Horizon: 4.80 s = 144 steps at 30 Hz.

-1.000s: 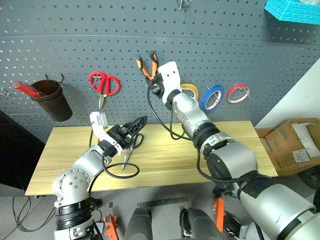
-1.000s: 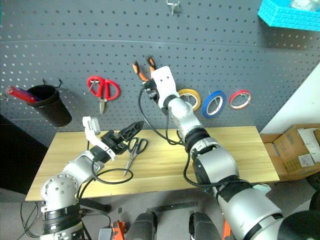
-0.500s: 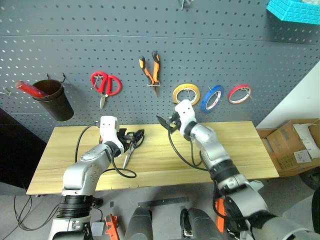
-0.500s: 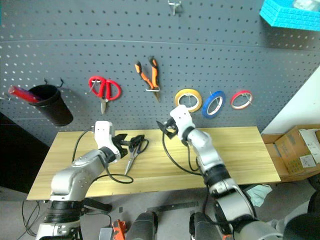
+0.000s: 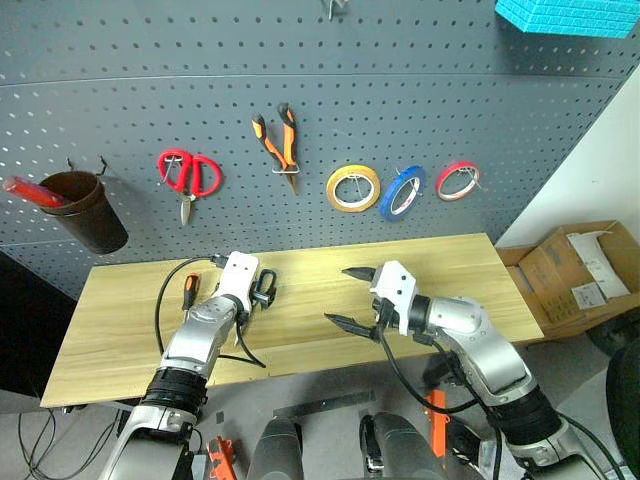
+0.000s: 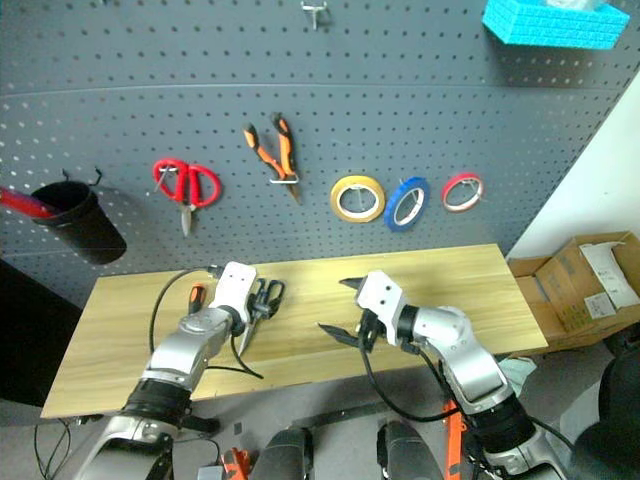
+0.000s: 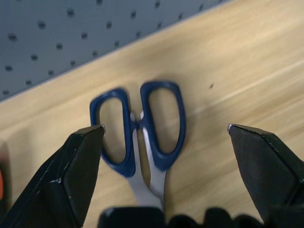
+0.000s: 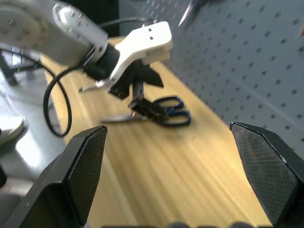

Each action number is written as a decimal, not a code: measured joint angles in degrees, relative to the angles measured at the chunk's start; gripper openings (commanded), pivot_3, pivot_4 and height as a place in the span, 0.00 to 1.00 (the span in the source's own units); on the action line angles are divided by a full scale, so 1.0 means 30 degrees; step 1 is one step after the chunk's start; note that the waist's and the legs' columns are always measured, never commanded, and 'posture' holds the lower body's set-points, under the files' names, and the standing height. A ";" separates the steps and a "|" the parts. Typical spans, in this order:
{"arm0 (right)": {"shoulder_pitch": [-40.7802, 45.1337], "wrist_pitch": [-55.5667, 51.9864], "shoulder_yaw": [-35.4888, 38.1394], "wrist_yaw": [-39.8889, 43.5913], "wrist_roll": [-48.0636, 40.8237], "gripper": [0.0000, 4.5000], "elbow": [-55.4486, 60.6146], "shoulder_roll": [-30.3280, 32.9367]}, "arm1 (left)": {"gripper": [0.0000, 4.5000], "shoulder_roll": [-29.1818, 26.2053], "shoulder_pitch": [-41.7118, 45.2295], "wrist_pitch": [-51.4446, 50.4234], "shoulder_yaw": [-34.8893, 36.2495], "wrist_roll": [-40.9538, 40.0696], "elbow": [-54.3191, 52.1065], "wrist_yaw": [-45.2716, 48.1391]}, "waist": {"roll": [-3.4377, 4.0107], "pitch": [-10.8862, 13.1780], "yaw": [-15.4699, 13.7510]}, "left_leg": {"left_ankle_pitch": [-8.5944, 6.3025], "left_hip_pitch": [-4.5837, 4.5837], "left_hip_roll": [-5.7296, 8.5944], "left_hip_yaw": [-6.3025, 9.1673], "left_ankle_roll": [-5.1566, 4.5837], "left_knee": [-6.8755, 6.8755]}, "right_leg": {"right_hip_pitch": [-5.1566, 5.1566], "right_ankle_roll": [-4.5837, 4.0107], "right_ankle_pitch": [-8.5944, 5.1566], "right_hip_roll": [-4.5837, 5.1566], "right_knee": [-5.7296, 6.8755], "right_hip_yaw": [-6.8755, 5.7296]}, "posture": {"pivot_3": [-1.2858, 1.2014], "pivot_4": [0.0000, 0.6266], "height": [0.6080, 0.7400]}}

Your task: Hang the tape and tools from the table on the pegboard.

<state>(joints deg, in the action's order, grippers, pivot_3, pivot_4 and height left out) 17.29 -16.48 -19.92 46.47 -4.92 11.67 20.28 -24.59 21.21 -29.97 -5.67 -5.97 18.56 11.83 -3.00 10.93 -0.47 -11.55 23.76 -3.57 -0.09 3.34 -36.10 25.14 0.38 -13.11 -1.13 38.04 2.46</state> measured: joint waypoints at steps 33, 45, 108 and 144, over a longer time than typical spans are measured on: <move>0.0989 0.1100 -0.0915 0.0708 0.0675 1.00 -0.0587 0.0858 | 0.12 0.0344 0.0919 -0.1628 0.1811 0.0414 0.3346 0.2113 | 0.0231 0.0408 0.0338 | -0.0002 -0.0015 0.0005 0.0006 -0.0001 0.0009 | -0.0004 0.0011 -0.0007 0.0002 -0.0002 -0.0003 | 0.53 0.35 1.00; -0.0295 0.0001 0.1301 -0.0697 -0.1993 1.00 0.0267 -0.1138 | 0.12 0.0641 -0.3413 -0.0888 0.2585 0.0620 -0.1977 0.1211 | 0.0202 0.0379 0.0161 | -0.0006 0.0042 -0.0010 0.0021 0.0006 0.0041 | 0.0036 0.0012 -0.0009 0.0014 -0.0021 -0.0017 | 0.57 0.24 1.00; 0.0438 0.1650 0.3268 -0.3117 -0.4206 1.00 -0.0099 -0.2516 | 0.54 0.1497 0.0787 0.8085 0.5798 0.0617 -0.0690 -0.0386 | -0.0077 -0.1658 -0.0753 | -0.0007 -0.0309 -0.0011 -0.0091 0.0016 -0.0006 | -0.0351 0.0039 0.0020 0.0027 -0.0031 -0.0002 | 0.57 0.09 1.00; 0.3506 -0.2375 -0.2749 -0.3290 -0.1664 1.00 -0.1036 -0.5047 | 0.99 -0.1130 0.0133 0.2193 0.6583 -0.0200 0.5361 0.1360 | 0.0221 0.1370 -0.0261 | -0.0083 -0.0101 -0.0017 -0.0005 0.0039 0.0036 | -0.0121 0.0051 -0.0117 0.0066 -0.0017 -0.0059 | 0.55 0.54 1.00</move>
<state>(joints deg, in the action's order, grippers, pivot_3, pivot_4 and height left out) 27.81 -23.61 -28.17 36.60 -9.91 8.56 5.14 -27.98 21.61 -23.39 14.07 -6.57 34.64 15.91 -2.34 15.04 -1.26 -11.80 23.45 -3.62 -0.11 3.46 -35.99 24.78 0.53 -13.46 -0.93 37.98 2.28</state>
